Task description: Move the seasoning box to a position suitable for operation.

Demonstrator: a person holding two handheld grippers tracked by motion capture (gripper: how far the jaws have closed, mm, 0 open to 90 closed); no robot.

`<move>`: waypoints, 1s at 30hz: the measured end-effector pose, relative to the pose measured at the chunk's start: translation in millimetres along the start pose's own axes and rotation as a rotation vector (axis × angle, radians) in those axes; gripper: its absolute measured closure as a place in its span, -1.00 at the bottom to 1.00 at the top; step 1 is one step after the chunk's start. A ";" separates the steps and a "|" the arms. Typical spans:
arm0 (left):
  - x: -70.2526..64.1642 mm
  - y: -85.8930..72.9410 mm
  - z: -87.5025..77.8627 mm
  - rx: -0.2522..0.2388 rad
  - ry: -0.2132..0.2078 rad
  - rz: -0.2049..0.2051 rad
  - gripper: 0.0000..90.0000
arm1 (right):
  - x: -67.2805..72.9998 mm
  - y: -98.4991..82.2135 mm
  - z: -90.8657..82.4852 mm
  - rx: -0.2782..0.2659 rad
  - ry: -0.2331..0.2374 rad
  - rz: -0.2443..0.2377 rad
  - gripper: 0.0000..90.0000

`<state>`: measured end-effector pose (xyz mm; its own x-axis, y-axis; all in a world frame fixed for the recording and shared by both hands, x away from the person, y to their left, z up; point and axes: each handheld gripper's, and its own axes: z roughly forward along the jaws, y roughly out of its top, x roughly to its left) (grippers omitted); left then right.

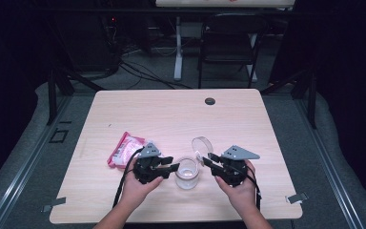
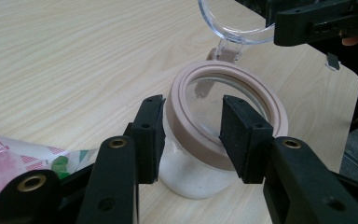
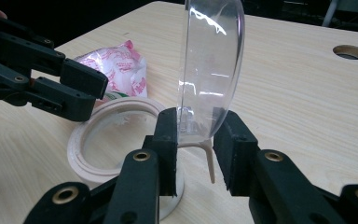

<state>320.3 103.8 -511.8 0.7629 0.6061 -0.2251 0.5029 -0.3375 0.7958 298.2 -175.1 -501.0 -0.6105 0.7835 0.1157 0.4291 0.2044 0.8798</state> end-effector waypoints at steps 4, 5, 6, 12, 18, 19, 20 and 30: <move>-2.0 -1.5 4.8 0.002 -0.013 0.011 0.35 | -6.3 1.4 2.8 0.002 0.015 0.013 0.57; -2.0 -1.5 4.8 0.002 -0.013 0.011 0.35 | -6.3 1.4 2.8 0.002 0.015 0.013 0.57; -2.3 -1.6 5.6 0.001 -0.020 0.012 0.35 | -7.3 1.6 3.5 0.003 0.020 0.021 0.58; -3.5 -1.7 6.3 0.004 -0.020 0.008 0.35 | -11.0 3.8 8.4 0.001 0.026 0.038 0.58; -4.2 -2.3 6.3 -0.005 -0.016 0.008 0.34 | -12.3 6.3 12.5 0.002 0.026 0.036 0.58; -4.4 -2.2 6.2 -0.005 -0.016 0.007 0.34 | -12.3 6.3 12.5 0.002 0.026 0.036 0.58; -4.4 -2.2 6.1 -0.005 -0.016 0.008 0.35 | -12.2 6.7 12.9 0.001 0.024 0.028 0.57; 0.9 2.8 -10.9 -0.042 0.008 0.012 0.23 | -4.3 4.1 -0.7 -0.012 -0.007 -0.037 0.31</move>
<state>318.0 111.2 -503.7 0.7657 0.6076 -0.2111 0.4761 -0.3147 0.8211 302.1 -178.0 -497.6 -0.6212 0.7795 0.0803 0.3985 0.2260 0.8889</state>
